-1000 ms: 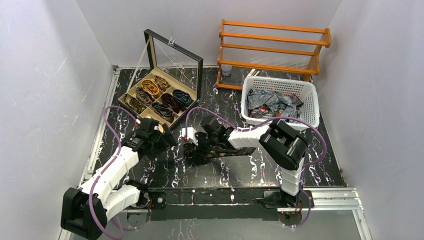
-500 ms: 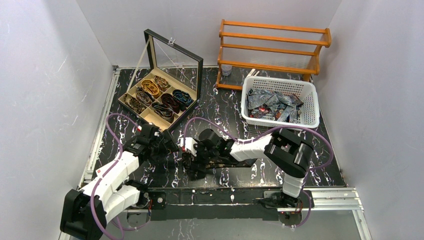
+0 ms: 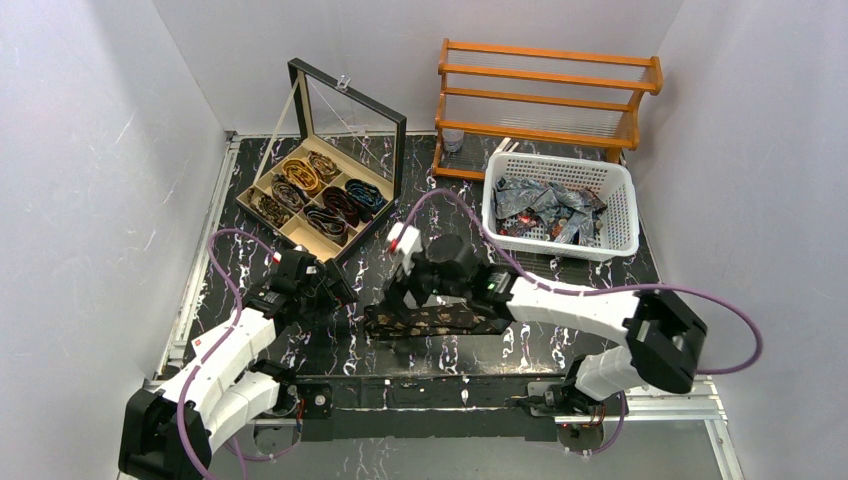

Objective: Roll the ties
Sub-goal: Roll the tie at the center of the board.

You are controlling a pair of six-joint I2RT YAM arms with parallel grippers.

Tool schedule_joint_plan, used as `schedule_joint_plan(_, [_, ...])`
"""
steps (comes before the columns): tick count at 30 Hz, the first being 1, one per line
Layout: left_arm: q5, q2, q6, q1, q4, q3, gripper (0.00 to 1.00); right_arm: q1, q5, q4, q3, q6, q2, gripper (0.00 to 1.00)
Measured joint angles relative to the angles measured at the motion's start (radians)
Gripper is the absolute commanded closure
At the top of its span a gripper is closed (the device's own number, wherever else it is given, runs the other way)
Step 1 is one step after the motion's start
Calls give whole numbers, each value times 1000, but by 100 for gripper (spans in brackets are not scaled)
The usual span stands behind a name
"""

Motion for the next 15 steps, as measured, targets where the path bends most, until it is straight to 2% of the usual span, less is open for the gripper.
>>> schedule_joint_plan(3, [0, -11, 0, 0, 12, -5, 3, -62, 18, -29, -19, 288, -26, 14])
schedule_joint_plan(7, [4, -31, 0, 0, 30, -21, 3, -86, 18, -44, -144, 615, -26, 21])
schedule_joint_plan(10, [12, -51, -1, 0, 43, -38, 3, -82, 5, -77, -194, 751, -10, 26])
schedule_joint_plan(15, [32, -79, -9, 0, 51, -66, 3, -80, -11, -74, -185, 837, 42, 33])
